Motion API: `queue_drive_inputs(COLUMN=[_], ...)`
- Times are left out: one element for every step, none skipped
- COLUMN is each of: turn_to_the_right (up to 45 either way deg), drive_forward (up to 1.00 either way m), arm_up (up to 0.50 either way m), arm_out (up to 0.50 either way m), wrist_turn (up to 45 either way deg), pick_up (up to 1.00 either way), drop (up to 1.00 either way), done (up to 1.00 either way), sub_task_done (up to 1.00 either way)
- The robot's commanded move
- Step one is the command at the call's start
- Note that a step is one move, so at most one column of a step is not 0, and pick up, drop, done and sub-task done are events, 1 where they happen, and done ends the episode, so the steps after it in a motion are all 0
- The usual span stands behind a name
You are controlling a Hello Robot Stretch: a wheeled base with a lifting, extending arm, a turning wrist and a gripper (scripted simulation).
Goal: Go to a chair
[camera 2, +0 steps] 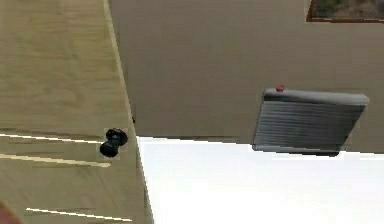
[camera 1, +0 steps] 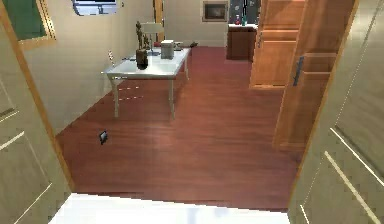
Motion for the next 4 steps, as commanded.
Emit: queue_drive_inputs(turn_to_the_right=[15.0, 0.0, -6.0, 0.0], drive_forward=[0.0, 0.1, 0.0, 1.0], arm_up=[0.0, 0.0, 0.0, 0.0], arm_out=[0.0, 0.0, 0.0, 0.0], wrist_turn=[0.0, 0.0, 0.0, 0.0], pick_up=[0.0, 0.0, 0.0, 0.0], drop=[0.0, 0.0, 0.0, 0.0], done=[0.0, 0.0, 0.0, 0.0], sub_task_done=[0.0, 0.0, 0.0, 0.0])
